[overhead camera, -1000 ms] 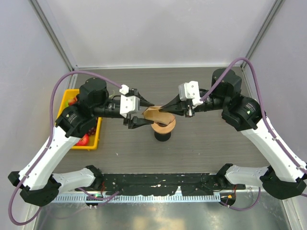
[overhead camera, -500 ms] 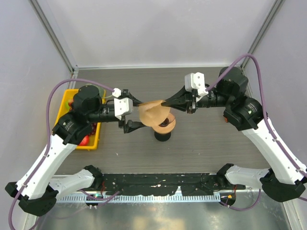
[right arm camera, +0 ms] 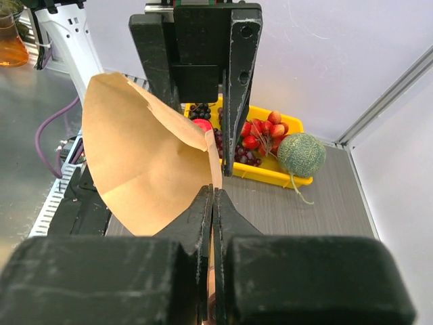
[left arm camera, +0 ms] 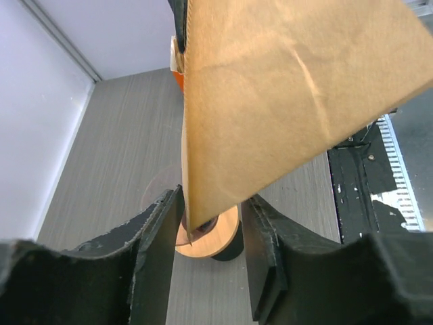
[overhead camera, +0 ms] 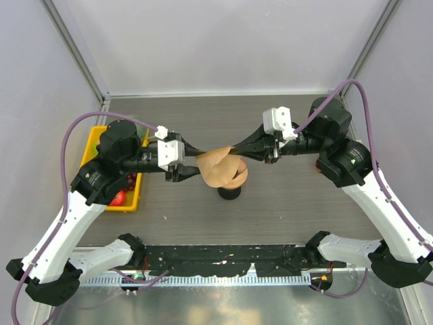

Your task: Place the coffee filter in the dripper

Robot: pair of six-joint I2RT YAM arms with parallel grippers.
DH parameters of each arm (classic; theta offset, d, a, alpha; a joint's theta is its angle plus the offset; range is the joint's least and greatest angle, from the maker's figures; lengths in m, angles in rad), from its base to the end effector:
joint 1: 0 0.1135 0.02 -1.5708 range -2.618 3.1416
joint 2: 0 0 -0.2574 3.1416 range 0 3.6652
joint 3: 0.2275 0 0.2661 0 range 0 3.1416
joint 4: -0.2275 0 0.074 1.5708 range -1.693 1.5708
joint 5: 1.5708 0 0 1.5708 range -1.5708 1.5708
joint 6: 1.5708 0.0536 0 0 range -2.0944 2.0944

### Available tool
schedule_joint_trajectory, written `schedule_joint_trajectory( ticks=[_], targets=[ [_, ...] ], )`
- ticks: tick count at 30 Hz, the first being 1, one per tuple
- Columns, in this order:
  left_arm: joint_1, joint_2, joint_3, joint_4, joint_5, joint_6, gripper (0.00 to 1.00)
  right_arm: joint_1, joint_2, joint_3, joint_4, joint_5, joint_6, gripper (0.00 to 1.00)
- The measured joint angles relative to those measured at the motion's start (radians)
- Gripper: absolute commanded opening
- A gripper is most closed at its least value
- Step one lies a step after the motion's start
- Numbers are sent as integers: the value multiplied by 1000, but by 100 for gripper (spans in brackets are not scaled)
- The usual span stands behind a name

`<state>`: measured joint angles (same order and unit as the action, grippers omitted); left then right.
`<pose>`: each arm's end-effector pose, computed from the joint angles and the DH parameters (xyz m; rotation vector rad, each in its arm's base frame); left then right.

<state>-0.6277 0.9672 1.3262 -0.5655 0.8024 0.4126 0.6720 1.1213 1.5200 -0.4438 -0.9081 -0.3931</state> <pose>0.1428 -0.1512 0.4499 1.3495 1.1808 -0.8629 0.1542 0.1766 0.4965 -1.3865 0.9521 0.9392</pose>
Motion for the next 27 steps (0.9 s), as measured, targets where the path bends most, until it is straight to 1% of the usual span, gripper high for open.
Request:
schedule_joint_trajectory(
  ticks=[1, 3, 7, 8, 9, 11, 12, 13, 14, 16, 20, 22, 23, 24, 25, 27],
  targets=[
    [0, 6, 9, -9, 6, 5, 42, 0, 0, 0, -2, -1, -2, 5],
    [0, 26, 34, -19, 14, 14, 33, 0, 0, 0, -6, -4, -5, 5],
    [-5, 46, 51, -26, 14, 26, 8, 0, 5, 3, -7, -7, -8, 5],
    [-6, 47, 51, -29, 14, 32, 3, 0, 7, 4, -7, -7, -8, 6],
    [-8, 48, 51, -31, 13, 36, 0, 0, 9, 4, -7, -6, -7, 9],
    [-13, 50, 51, -30, 11, 40, 0, 0, 11, 4, -6, -2, 3, 21],
    [-14, 50, 51, -29, 9, 38, 0, 0, 11, 4, -5, 3, 12, 30],
    [-16, 50, 51, -25, 8, 37, 0, 0, 12, 4, -4, 8, 20, 34],
    [-19, 49, 51, -18, 5, 35, 0, 0, 13, 4, 1, 13, 35, 42],
    [-23, 49, 51, -5, -2, 31, 0, 0, 19, 4, 18, 27, 71, 49],
    [-28, 42, 37, 45, -34, 14, 0, 0, 42, 5, 34, 61, 146, 50],
    [-31, 32, 20, 68, -54, 13, 0, 0, 52, 5, 33, 74, 175, 45],
    [-32, 26, 11, 82, -67, 14, 2, 0, 56, 5, 32, 78, 185, 34],
    [-34, 20, 3, 92, -79, 14, 12, 0, 58, 5, 32, 84, 194, 27],
    [-37, 16, -3, 104, -90, 15, 24, 0, 59, 3, 32, 88, 201, 14],
    [-44, 13, -8, 117, -111, 21, 47, 0, 59, 2, 33, 94, 212, 5]
  ],
)
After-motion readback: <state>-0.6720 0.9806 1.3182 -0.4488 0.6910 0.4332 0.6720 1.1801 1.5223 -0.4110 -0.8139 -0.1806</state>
